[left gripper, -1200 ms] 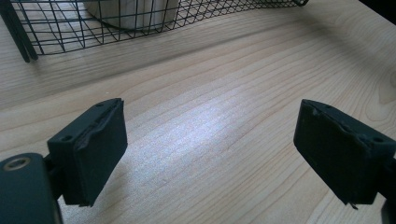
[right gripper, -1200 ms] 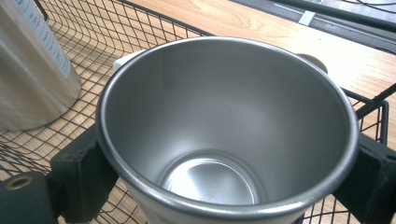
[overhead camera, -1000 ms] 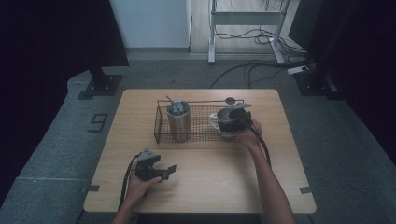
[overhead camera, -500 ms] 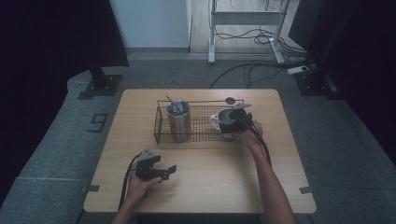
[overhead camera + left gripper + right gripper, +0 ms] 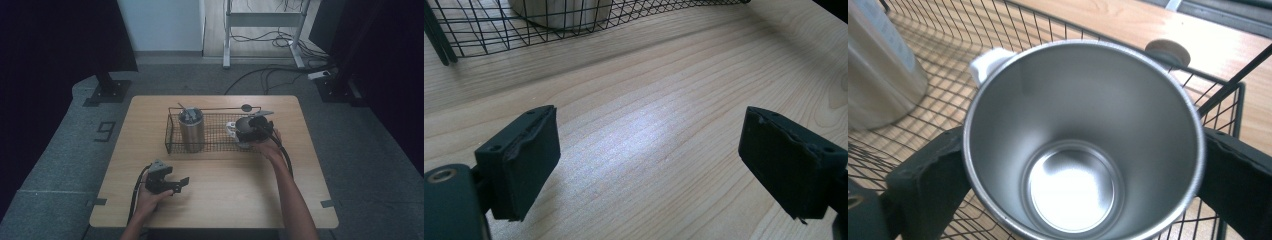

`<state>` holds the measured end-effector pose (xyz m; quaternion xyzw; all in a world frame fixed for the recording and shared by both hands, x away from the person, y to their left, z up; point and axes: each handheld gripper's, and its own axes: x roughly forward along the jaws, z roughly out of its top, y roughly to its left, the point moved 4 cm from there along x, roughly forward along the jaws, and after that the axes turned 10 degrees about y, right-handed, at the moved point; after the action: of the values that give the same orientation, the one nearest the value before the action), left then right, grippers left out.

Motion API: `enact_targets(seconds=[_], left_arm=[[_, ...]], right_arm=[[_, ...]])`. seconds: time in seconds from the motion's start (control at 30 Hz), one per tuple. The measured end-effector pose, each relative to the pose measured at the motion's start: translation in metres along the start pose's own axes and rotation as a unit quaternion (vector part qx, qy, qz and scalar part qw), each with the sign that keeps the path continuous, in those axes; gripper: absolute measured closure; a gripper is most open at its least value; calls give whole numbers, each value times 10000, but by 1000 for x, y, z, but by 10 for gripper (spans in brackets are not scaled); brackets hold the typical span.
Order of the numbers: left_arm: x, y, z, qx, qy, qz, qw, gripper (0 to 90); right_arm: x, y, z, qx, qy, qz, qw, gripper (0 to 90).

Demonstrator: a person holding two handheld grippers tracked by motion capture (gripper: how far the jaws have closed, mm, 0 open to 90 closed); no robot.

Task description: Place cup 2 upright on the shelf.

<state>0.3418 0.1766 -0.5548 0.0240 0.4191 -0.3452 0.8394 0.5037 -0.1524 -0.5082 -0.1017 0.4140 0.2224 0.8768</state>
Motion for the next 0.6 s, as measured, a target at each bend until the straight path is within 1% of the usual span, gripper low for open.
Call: enact_targets(seconds=[0.07,0.1,0.17,0.3,0.33,0.43,0.5,0.6], left_arm=[[0,0,0,0,-2,0,10000,99],[0,0,0,8,-7,2,10000,100],[-1,0,0,0,-16,6,10000,99],[0,0,0,7,-4,2,10000,99],[0,0,0,7,0,-2,10000,99],[0,-1,0,19,7,2,10000,100],[0,-1,0,12,3,3,10000,100],[0,-1,0,13,2,13,10000,99]], right_arm=[[-4,0,1,31,-109,45,9999,11],[-7,-1,1,68,-276,66,9996,14],[-13,-3,0,172,-488,144,9986,15],[-23,-6,-4,234,-712,127,9971,13],[-27,-7,-6,262,-842,131,9960,19],[-35,-8,-11,265,-1007,173,9944,23],[-41,-8,-15,261,-1049,178,9940,21],[-52,-7,-22,262,-1215,183,9921,34]])
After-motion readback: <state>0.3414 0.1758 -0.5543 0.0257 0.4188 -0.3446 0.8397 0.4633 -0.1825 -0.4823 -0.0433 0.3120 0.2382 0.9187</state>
